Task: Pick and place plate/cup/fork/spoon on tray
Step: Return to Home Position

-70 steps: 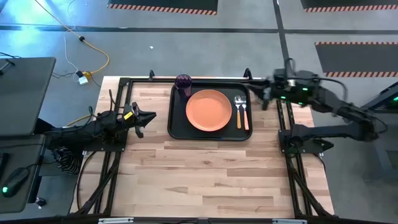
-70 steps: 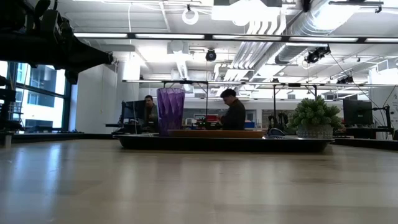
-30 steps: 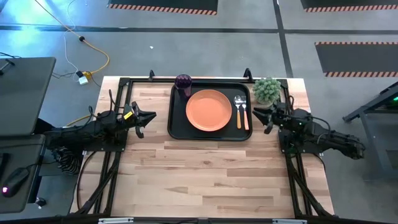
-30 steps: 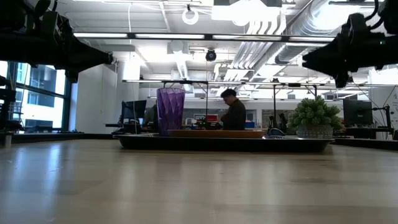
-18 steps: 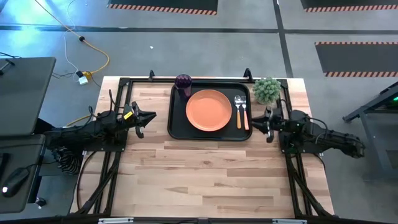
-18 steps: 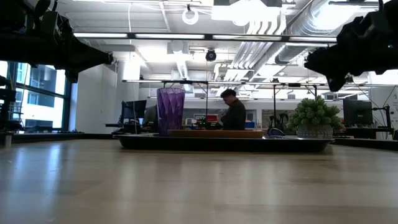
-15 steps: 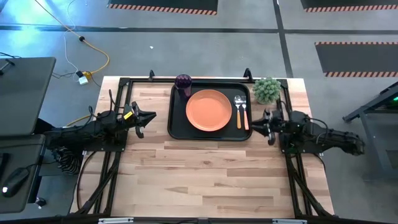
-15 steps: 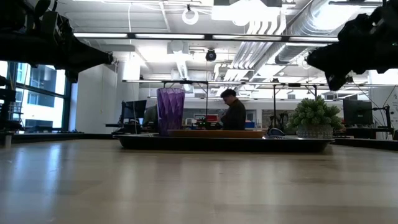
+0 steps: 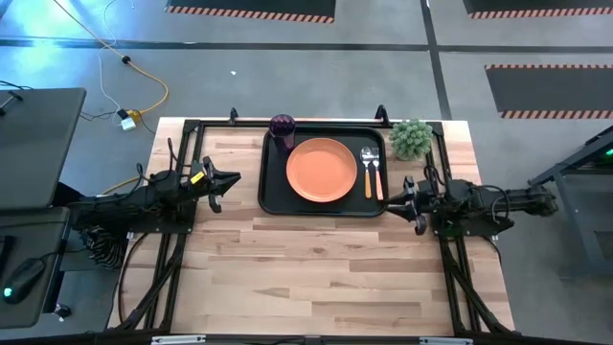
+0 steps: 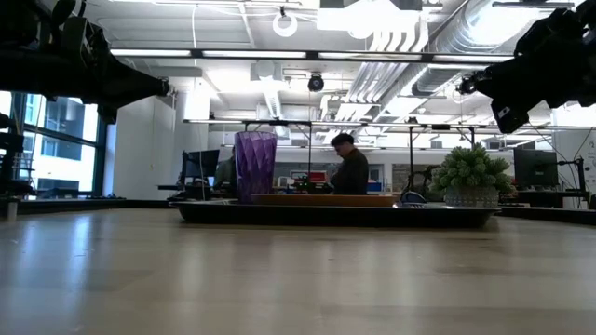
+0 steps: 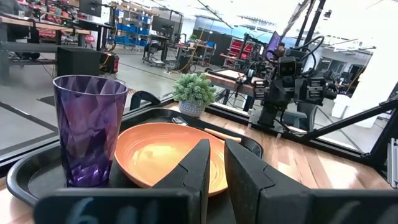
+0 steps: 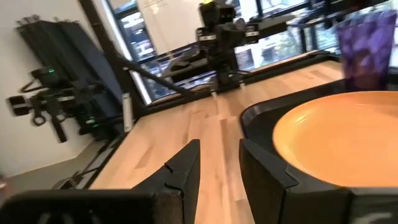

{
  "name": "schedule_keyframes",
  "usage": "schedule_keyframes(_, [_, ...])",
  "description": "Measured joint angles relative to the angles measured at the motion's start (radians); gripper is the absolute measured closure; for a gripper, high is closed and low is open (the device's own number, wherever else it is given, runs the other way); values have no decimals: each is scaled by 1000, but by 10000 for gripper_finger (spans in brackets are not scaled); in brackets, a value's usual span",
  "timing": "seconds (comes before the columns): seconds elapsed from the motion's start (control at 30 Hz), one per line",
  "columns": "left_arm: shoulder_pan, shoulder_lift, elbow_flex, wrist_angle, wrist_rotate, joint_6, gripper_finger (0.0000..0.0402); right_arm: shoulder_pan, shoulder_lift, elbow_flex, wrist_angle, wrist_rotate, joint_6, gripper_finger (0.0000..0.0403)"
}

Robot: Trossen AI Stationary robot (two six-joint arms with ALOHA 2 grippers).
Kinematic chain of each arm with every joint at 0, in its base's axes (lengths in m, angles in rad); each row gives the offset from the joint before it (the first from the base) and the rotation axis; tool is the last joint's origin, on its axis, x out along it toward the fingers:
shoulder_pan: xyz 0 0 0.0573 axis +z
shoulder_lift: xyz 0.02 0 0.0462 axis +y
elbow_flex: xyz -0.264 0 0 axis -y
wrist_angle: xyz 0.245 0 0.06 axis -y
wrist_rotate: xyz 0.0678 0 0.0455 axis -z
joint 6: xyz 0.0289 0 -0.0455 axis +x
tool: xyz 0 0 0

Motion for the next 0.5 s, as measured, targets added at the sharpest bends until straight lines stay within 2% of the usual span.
schedule_keyframes(0.1, [0,0,0,0,0,0,364,8,6,0,2,31,-21,300])
schedule_keyframes(0.3, [0,0,0,0,0,0,364,7,18,0,2,27,-58,300])
schedule_keyframes(0.5, [0,0,0,0,0,0,364,7,19,0,2,27,-5,300])
